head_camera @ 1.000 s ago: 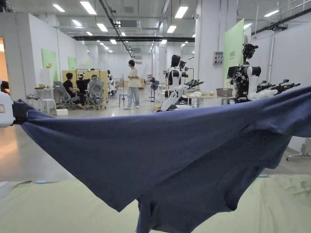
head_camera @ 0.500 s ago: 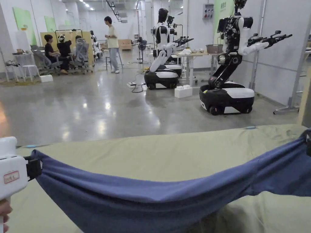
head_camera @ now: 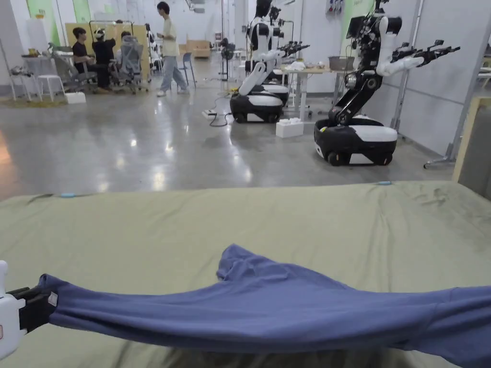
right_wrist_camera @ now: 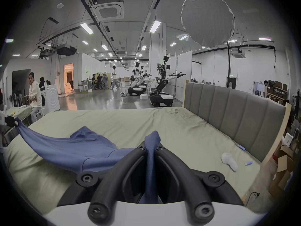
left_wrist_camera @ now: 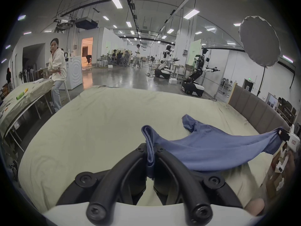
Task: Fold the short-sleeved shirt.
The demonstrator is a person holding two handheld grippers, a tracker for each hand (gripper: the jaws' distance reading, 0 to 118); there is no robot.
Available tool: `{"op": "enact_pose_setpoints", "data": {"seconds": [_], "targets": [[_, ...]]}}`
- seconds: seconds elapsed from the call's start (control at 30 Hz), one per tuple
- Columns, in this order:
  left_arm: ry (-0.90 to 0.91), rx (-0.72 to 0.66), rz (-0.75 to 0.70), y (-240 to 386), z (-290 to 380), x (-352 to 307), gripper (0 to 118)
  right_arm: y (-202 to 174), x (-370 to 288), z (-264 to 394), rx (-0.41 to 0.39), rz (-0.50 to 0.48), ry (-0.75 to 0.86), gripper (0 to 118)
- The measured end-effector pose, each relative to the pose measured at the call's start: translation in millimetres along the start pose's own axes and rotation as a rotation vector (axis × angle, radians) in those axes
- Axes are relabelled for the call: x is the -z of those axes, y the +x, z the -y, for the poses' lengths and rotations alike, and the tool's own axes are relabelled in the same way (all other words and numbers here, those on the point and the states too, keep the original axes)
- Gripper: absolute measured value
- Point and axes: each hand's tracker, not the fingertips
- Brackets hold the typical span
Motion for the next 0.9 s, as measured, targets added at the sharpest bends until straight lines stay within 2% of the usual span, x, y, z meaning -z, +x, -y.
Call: {"op": "enact_pose_setpoints", "data": {"seconds": [0.2,0.3,0.4,0.6,0.63,0.67,0.7,0.73,0.77,0.8,0.9], "targets": [[-0.092,-0.009,0.034,-17.1,60.5,-43.8,5,10.1,-60.3,47.3,-0.045,-0.017,-0.069,6],[-0.151,-0.004,0.051,-22.7,89.7,-50.5,5,2.2,-74.1,74.3,-0.098,-0.021,-0.147,6],[-0.246,-0.012,0.047,-28.3,118.4,-43.4,5,1.1,-70.9,102.2,-0.131,-0.013,-0.222,6],[-0.339,-0.03,-0.004,-37.4,159.7,-20.7,6,6.5,-42.9,145.5,-0.137,0.022,-0.375,6],[-0.348,-0.028,-0.013,-37.7,164.7,-18.2,10,6.4,-36.5,150.8,-0.142,0.047,-0.445,13],[-0.358,-0.027,-0.025,-37.8,167.7,-16.4,19,9.5,-33.0,155.1,-0.121,0.062,-0.495,31],[-0.363,-0.011,-0.093,-38.1,170.1,-16.4,51,11.7,-31.0,159.0,-0.1,0.067,-0.519,68],[-0.344,-0.006,-0.152,-39.3,171.1,-19.6,91,14.5,-31.2,161.5,-0.087,0.067,-0.517,96],[-0.319,-0.01,-0.179,-42.9,170.7,-24.5,117,16.3,-32.9,161.5,-0.082,0.078,-0.506,112],[-0.269,-0.045,-0.165,-48.5,167.2,-34.6,118,13.7,-45.6,153.4,-0.072,0.093,-0.487,117],[-0.128,-0.161,-0.133,-64.7,149.8,-77.6,118,15.4,-62.2,127.4,-0.043,0.101,-0.403,117]]}}
